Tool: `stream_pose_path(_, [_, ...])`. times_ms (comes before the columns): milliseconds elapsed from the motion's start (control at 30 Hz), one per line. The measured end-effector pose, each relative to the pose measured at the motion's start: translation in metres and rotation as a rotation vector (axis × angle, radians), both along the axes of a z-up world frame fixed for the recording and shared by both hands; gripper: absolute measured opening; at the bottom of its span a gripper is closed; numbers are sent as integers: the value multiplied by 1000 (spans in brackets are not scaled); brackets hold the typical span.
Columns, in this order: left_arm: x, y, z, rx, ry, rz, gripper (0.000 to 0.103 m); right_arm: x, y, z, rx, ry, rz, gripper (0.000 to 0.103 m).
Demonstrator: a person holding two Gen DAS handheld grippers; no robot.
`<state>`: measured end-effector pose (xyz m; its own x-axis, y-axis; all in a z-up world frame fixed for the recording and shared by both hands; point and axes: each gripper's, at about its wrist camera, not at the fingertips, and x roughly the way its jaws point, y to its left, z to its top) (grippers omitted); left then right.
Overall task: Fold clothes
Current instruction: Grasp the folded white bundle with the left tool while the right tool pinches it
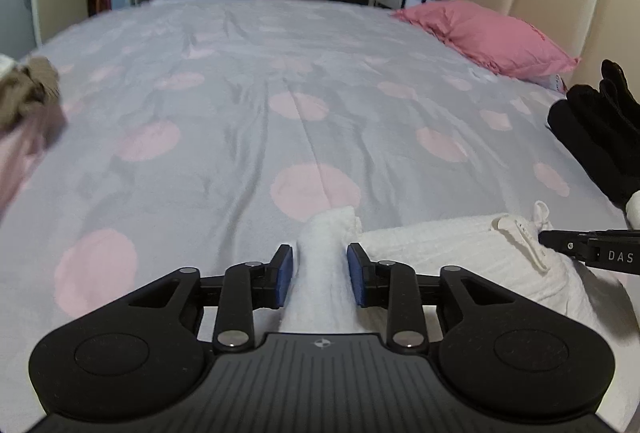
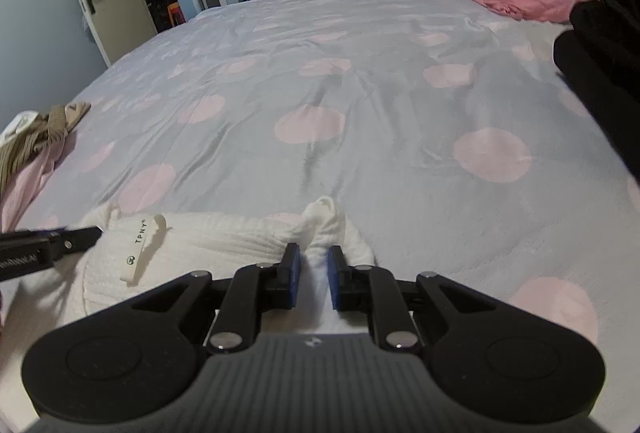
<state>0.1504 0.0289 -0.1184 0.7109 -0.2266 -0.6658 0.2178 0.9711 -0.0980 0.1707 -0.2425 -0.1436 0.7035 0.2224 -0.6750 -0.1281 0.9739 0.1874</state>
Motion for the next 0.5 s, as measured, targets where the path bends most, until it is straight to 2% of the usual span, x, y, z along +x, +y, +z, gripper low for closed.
stream_pose_path(33, [-4,1,4,0,-11,6,31,-2,1,3,-13,-5,5,18])
stream_pose_path(67, [-7,2,9,-5,-18,14,37,-4,2,8,-25,-13,11,23])
stream_pose_path(100, [-10,4,13,-9,-25,22,44,-7,2,13,-30,-25,19,30])
stream_pose_path(133, [-10,6,18,-17,-30,26,45,-10,1,18,-25,-39,26,47])
stream_pose_path(167, [-10,9,22,-25,-35,30,45,-13,-1,24,-10,-54,29,52])
stream_pose_path(267, [-10,21,34,-53,-19,42,49,-21,-12,37,28,-77,0,55])
stream_pose_path(367, [-7,40,38,-136,44,35,53,-23,-31,43,67,-70,-42,57])
stream_pose_path(500, [-3,63,28,-261,127,55,53,-22,-65,34,222,18,-95,57])
